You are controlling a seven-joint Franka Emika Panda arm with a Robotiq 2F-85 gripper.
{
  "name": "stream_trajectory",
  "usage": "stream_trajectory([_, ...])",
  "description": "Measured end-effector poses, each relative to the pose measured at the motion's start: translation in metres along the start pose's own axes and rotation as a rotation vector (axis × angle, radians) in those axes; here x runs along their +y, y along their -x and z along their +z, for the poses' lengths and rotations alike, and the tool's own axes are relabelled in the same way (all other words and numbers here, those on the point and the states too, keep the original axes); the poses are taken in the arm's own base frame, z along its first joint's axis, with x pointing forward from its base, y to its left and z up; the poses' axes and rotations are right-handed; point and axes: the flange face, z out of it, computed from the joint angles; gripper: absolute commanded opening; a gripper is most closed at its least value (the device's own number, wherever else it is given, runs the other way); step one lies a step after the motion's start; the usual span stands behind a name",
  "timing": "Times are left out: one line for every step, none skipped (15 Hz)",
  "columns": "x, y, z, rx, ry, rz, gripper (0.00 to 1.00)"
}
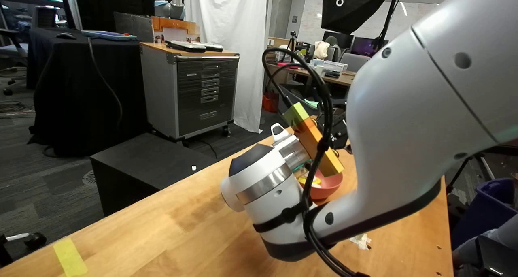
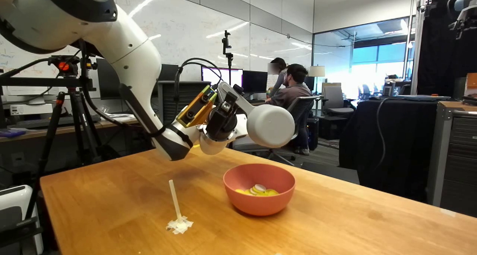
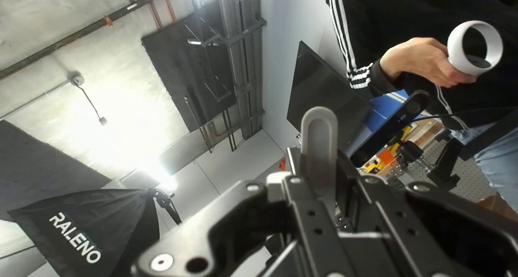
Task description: Pour the contents in the grey measuring cup into the pink bowl
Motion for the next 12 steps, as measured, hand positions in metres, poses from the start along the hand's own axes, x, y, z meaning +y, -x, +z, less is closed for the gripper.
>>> stream_trajectory([0.0019, 0.0002, 0.0008, -0.004, 0.007, 0.001, 0.11])
stream_trajectory([0.0034, 0.0002, 0.0015, -0.008, 0.013, 0.003, 0.11])
stream_trajectory([0.0047, -0.0002, 0.0021, -0.013, 0.022, 0.007, 0.11])
stream_trajectory([0.0055, -0.0008, 0.0027, -0.017, 0.029, 0.011, 0.11])
stream_trajectory([0.0055, -0.0014, 0.0028, -0.021, 0.036, 0.012, 0.11])
stream_trajectory([0.005, -0.0022, 0.0024, -0.024, 0.044, 0.015, 0.11])
stream_trajectory([0.0044, -0.0028, 0.0016, -0.025, 0.052, 0.018, 0.11])
stream_trajectory([0.0037, -0.0033, 0.0006, -0.026, 0.062, 0.022, 0.11])
stream_trajectory([0.0034, -0.0037, -0.0006, -0.027, 0.073, 0.027, 0.11])
stream_trajectory([0.0037, -0.0039, -0.0017, -0.027, 0.086, 0.034, 0.11])
stream_trajectory([0.0042, -0.004, -0.0024, -0.029, 0.097, 0.04, 0.11])
stream_trajectory([0.0048, -0.0042, -0.0027, -0.032, 0.107, 0.046, 0.11])
